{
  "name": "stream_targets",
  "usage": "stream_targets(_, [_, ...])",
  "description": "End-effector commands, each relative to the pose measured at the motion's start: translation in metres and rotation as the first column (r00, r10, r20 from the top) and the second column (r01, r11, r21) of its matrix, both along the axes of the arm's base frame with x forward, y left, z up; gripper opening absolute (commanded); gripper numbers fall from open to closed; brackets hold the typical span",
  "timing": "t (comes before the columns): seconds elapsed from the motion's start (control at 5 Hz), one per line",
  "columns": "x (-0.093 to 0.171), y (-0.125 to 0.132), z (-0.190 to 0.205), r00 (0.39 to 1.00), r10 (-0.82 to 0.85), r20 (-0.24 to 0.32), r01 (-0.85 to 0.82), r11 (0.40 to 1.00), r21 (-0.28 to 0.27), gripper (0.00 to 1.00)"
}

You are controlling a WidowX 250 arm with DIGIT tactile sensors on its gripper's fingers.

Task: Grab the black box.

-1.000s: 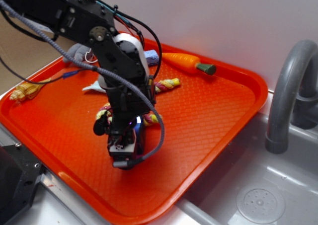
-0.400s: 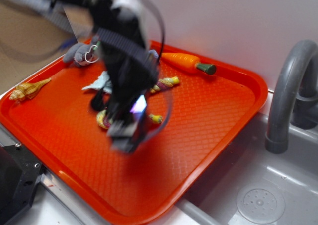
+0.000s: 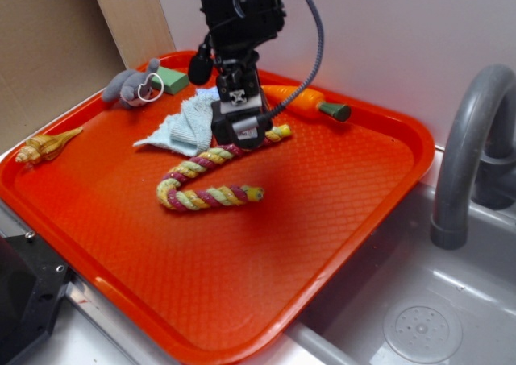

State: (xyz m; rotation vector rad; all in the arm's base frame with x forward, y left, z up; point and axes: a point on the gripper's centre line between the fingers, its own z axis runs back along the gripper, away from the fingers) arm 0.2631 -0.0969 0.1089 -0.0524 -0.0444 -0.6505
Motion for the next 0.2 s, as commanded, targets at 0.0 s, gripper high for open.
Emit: stream_targets(0.0, [0.0010, 0.0121, 0.0131, 0.998, 0.039, 0.045, -0.037, 0.998, -0.041, 0.00])
